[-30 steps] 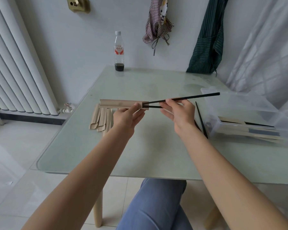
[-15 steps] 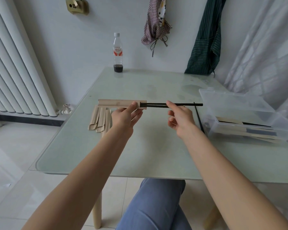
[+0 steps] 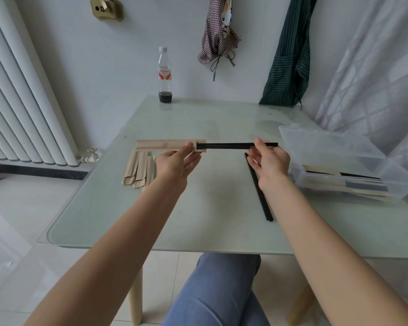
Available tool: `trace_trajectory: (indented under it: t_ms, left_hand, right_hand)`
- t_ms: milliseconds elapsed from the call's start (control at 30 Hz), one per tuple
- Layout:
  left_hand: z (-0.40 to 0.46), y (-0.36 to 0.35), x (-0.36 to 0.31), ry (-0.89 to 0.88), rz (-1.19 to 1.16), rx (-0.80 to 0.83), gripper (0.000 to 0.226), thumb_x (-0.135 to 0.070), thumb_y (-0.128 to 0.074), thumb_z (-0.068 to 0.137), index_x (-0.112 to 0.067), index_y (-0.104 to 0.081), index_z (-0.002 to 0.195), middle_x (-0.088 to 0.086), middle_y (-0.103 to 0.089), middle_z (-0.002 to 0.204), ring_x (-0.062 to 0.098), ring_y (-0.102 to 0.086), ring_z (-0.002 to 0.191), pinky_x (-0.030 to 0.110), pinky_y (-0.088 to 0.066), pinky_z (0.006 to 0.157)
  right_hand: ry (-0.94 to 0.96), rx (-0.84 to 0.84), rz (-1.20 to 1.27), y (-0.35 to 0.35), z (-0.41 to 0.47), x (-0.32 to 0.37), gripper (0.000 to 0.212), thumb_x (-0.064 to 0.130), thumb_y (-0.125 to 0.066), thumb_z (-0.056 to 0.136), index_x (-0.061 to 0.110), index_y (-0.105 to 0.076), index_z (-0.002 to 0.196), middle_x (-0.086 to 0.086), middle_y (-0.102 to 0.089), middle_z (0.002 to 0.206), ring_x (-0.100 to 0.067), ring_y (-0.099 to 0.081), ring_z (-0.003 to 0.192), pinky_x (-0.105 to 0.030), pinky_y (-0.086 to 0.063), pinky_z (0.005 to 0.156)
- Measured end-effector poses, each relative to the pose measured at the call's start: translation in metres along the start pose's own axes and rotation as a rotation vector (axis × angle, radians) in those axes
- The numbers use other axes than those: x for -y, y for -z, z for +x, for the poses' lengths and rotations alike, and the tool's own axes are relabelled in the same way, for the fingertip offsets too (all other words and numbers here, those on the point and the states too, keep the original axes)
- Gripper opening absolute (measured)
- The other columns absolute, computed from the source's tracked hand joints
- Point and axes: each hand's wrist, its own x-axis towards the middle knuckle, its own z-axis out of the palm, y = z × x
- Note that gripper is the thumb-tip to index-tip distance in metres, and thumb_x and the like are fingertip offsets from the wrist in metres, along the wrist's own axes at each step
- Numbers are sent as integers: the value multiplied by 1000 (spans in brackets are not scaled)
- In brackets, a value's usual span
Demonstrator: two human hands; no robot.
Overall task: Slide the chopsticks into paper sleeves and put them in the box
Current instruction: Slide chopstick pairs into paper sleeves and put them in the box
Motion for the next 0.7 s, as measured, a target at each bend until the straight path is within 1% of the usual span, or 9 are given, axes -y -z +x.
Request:
trace_trajectory:
  t_ms: [67, 100, 133, 233, 333, 433, 600, 667, 700]
  left_hand:
    - [-1, -3, 2, 5, 5, 5, 3, -4, -57, 91, -1, -57, 90, 12, -66, 94, 21, -67, 79, 26, -58, 74]
    - [-2, -4, 3, 8, 6, 6, 3, -4, -57, 91, -2, -57, 91, 12, -66, 94, 21, -68, 79, 26, -57, 75]
    - [-2, -5, 3, 9, 7, 6, 3, -4, -57, 91, -1, -56, 91, 12, -66, 94, 21, -68, 78, 26, -57, 75]
    - [-3, -8, 4, 4, 15, -2, 3, -4, -58, 91, -1, -56, 91, 12, -67, 92, 20, -68, 78, 26, -57, 76]
    - [-4, -14, 4, 1, 19, -9, 4, -4, -58, 91, -2, -56, 88, 11, -67, 89, 20, -68, 77, 26, -57, 76]
    - [-5, -21, 8, 0, 28, -8, 5, -3, -59, 90, -2, -56, 86, 11, -67, 88, 20, -68, 76, 26, -58, 74]
    - [-7, -39, 15, 26, 34, 52, 4, -3, -58, 90, 0, -56, 90, 13, -67, 96, 20, -68, 78, 25, -58, 72]
    - [-8, -45, 17, 21, 31, 48, 4, -3, -58, 91, -1, -56, 89, 13, -66, 95, 20, -68, 77, 25, -58, 73]
    - [-9, -50, 18, 19, 33, 44, 5, -4, -58, 91, -1, -56, 88, 12, -66, 93, 20, -68, 77, 24, -58, 72]
  right_hand:
    - [40, -56, 24, 1, 0, -3, 31, 10, -68, 85, 16, -46, 106, -2, -62, 73, -2, -57, 43, -15, -50, 52]
    - [66, -75, 8, 2, -1, -5, 39, 10, -69, 84, 17, -42, 111, -2, -62, 75, -2, -57, 42, -15, -49, 52]
    - [96, -84, -27, 2, -2, -5, 41, 10, -69, 84, 17, -42, 113, -2, -63, 76, -2, -58, 42, -15, -48, 52]
    - [174, -88, -196, 5, 2, -7, 25, 16, -63, 88, 9, -55, 111, 0, -64, 73, -2, -58, 41, -14, -42, 44]
    - [197, -88, -265, 8, 6, -9, 18, 20, -54, 94, 9, -63, 104, 4, -64, 69, -3, -57, 41, -15, -40, 44]
    - [193, -61, -267, 11, 7, -9, 18, 21, -51, 95, 13, -65, 103, 5, -65, 69, -3, -57, 41, -15, -40, 43]
    - [231, 0, -363, 23, 9, 3, 22, 24, -55, 93, 10, -67, 105, 5, -67, 72, -8, -59, 51, -15, -43, 44]
    - [257, 25, -433, 28, 11, 9, 26, 24, -56, 92, 8, -68, 108, 0, -69, 78, -9, -60, 55, -17, -48, 48]
    - [284, 41, -486, 33, 12, 13, 26, 24, -57, 92, 8, -69, 109, -3, -70, 82, -11, -60, 59, -21, -52, 56]
